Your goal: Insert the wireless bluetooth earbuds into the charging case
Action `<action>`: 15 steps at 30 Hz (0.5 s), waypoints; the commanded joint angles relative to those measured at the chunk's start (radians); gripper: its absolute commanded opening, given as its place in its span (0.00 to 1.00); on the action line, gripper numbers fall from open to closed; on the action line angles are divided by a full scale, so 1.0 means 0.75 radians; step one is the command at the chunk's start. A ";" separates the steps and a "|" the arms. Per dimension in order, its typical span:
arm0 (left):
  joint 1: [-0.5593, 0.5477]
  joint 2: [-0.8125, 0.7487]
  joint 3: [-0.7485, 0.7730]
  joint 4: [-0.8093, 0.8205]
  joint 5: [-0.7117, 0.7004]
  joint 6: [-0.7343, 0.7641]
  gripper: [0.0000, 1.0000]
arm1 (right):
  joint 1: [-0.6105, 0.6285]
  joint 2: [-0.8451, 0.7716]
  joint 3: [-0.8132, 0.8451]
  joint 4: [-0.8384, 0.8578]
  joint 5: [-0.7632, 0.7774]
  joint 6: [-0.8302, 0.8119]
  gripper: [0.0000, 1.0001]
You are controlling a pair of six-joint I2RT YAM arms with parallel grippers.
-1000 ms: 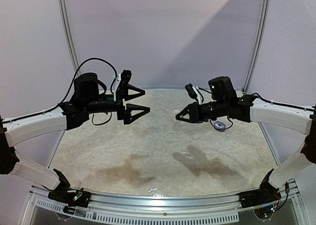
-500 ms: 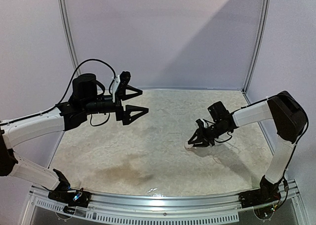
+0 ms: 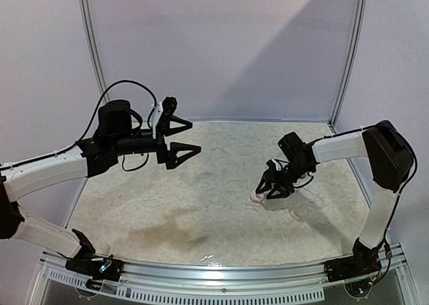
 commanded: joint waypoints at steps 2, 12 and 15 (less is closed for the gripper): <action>0.022 -0.017 -0.013 -0.042 -0.049 0.025 0.99 | -0.003 -0.118 0.130 -0.254 0.255 -0.121 0.72; 0.157 -0.036 -0.251 0.019 -0.778 -0.198 0.99 | -0.002 -0.728 -0.174 0.113 1.076 -0.232 0.99; 0.259 -0.036 -0.338 0.029 -0.937 -0.275 0.99 | -0.006 -0.931 -0.399 0.354 1.275 -0.263 0.99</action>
